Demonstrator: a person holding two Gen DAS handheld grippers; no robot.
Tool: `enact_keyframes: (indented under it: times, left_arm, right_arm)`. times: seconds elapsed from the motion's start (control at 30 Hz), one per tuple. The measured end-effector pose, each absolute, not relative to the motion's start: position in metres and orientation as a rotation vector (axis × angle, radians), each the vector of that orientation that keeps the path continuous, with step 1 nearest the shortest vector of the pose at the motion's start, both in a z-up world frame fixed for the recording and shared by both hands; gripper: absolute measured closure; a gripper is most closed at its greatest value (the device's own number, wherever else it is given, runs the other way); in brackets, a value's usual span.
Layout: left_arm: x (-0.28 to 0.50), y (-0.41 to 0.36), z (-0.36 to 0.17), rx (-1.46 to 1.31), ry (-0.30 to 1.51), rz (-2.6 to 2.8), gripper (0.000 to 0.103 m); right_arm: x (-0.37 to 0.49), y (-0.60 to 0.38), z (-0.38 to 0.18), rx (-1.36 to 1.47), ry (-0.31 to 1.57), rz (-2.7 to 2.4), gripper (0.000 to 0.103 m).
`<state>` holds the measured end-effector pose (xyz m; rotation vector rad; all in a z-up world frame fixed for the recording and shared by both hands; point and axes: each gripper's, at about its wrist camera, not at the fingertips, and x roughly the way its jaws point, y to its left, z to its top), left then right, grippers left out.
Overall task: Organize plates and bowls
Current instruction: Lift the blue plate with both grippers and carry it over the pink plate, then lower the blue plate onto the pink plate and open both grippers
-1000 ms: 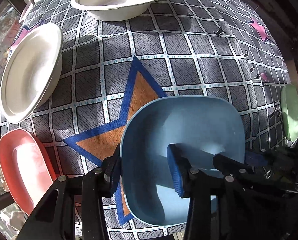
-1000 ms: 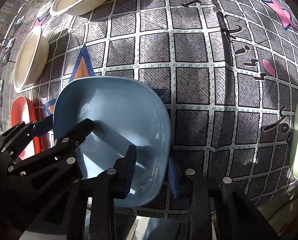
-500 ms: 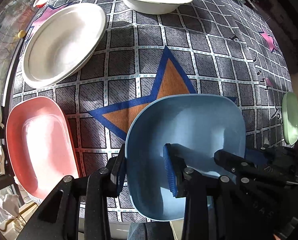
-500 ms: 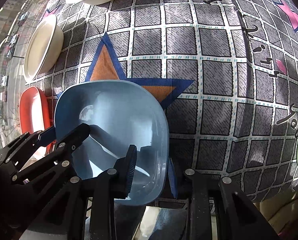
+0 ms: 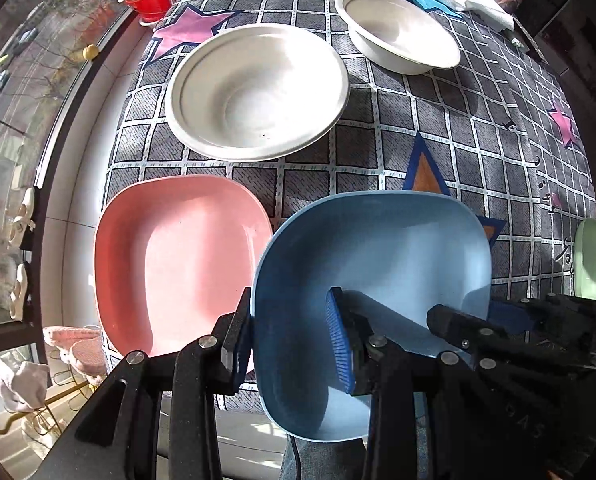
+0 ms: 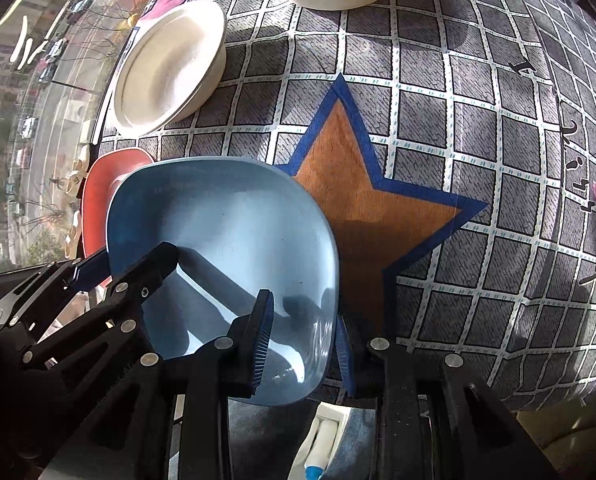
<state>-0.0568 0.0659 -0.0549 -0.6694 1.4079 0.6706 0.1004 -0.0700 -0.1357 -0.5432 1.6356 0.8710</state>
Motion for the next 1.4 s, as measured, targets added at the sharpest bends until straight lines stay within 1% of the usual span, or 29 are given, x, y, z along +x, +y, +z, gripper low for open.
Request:
enact_keyframes:
  times: [0.1,0.33,0.53,0.77,1.3,1.4]
  left_arm:
    - [-0.085,0.079,-0.049,-0.670,1.401,0.704,0.065]
    - [-0.110,0.093,-0.053,-0.641,1.400,0.770,0.065]
    - [-0.127,0.112,-0.057,-0.559,1.399,0.800,0.065]
    - [-0.141,0.132,-0.057,-0.548,1.386,0.832,0.065]
    - [-0.150,0.156,-0.067,-0.564,1.354,0.855,0.065]
    - [-0.151,0.161,-0.067,-0.577,1.341,0.874,0.061]
  right_arm:
    - [0.083,-0.046,-0.137,-0.552,1.635,0.899,0.071]
    - [0.041,0.004,-0.152,-0.568,1.640,0.949,0.071]
    - [0.008,0.038,-0.185,-0.554,1.668,0.960,0.071]
    - [-0.034,0.089,-0.212,-0.553,1.679,0.955,0.071]
    - [-0.077,0.135,-0.235,-0.559,1.653,0.963,0.070]
    - [-0.080,0.140,-0.236,-0.549,1.653,0.972,0.070]
